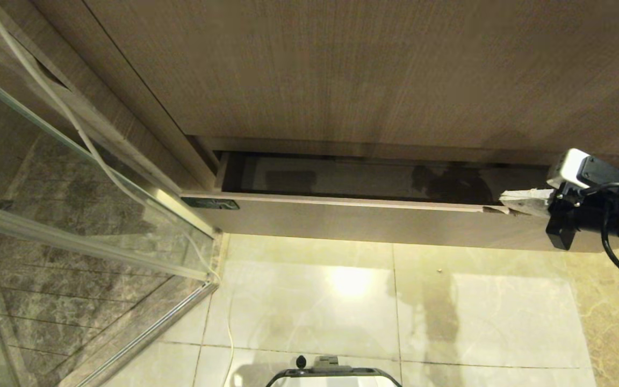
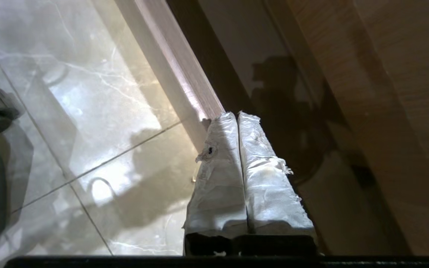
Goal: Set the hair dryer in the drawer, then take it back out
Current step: Pull open the drawer
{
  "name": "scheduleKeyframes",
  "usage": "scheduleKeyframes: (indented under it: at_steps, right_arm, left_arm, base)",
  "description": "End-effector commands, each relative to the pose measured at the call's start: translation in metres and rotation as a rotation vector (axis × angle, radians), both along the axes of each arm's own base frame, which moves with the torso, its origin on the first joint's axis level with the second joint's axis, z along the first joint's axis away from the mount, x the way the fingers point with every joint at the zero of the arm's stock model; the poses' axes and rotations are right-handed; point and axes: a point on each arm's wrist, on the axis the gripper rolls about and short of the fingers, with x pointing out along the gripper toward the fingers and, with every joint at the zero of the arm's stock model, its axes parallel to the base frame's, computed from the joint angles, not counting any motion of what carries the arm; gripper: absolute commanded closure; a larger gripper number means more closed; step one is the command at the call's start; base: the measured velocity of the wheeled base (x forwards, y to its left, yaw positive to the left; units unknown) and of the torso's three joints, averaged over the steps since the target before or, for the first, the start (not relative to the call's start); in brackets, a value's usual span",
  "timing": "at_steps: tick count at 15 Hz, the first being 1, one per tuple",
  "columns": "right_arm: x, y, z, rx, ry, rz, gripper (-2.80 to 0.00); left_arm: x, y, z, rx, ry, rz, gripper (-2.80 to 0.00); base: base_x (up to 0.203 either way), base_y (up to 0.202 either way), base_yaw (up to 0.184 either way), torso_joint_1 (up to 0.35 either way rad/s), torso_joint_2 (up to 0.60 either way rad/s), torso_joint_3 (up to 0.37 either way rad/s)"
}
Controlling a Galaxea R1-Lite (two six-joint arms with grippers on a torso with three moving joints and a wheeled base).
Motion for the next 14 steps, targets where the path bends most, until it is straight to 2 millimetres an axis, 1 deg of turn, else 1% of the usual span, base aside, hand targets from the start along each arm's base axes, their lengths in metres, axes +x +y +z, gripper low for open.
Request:
scheduleKeyframes:
  at_steps: [1, 6, 8, 9, 11, 14]
  right_arm:
    - [-0.004, 0.001, 0.003, -0.007, -0.017, 0.005, 0.00]
    - [0.004, -0.002, -0.005, -0.015, 0.014, -0.031, 0.00]
    - [0.008, -0.004, -0.018, -0.026, 0.073, -0.088, 0.00]
    - [0.008, -0.004, -0.019, -0.026, 0.073, -0.088, 0.00]
    - [0.015, -0.004, -0.026, -0.033, 0.110, -0.122, 0.00]
    - [0.015, -0.004, -0.027, -0.034, 0.116, -0.122, 0.00]
  left_arm:
    - [0.000, 0.000, 0.000, 0.000, 0.000, 0.000, 0.00]
    - [0.000, 0.000, -0.001, 0.000, 0.001, 0.000, 0.00]
    - [0.000, 0.000, 0.000, 0.000, 0.000, 0.000, 0.00]
    - [0.000, 0.000, 0.000, 0.000, 0.000, 0.000, 0.00]
    - [0.000, 0.000, 0.000, 0.000, 0.000, 0.000, 0.00]
    - [0.000, 0.000, -0.001, 0.000, 0.001, 0.000, 0.00]
  base:
    - [0.000, 0.000, 0.000, 0.000, 0.00, 0.000]
    - [0.000, 0.000, 0.000, 0.000, 0.00, 0.000]
    - [0.000, 0.000, 0.000, 0.000, 0.00, 0.000]
    - [0.000, 0.000, 0.000, 0.000, 0.00, 0.000]
    - [0.000, 0.000, 0.000, 0.000, 0.00, 0.000]
    - [0.000, 0.000, 0.000, 0.000, 0.00, 0.000]
